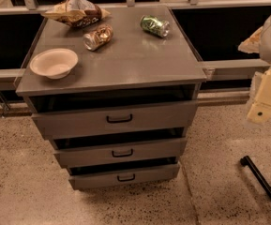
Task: Open top drawer
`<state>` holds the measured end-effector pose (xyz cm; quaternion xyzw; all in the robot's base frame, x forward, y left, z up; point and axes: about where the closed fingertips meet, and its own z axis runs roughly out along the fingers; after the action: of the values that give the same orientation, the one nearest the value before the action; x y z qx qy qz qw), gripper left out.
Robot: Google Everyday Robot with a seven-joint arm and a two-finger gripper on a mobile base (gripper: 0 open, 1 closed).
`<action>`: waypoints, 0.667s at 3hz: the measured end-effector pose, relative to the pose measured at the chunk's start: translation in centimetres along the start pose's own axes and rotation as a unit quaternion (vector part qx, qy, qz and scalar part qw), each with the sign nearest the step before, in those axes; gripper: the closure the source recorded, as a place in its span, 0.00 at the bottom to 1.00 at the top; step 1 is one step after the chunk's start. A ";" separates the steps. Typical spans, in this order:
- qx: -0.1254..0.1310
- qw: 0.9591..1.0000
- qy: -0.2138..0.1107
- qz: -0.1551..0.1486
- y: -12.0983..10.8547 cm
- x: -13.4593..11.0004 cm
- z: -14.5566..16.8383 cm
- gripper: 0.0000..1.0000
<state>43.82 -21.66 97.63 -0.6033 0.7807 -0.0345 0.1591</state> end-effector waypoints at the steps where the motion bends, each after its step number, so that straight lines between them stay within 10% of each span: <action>1: 0.000 1.000 0.000 -0.002 -0.1 -0.1 0.2 0.00; 2: 0.005 1.000 0.004 -0.021 -0.4 -0.5 2.8 0.00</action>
Offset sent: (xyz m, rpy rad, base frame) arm 0.0415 0.0228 -0.0860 -0.0722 -0.0215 0.1119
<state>45.13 -20.86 95.15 -0.6187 0.7683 -0.0444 0.1579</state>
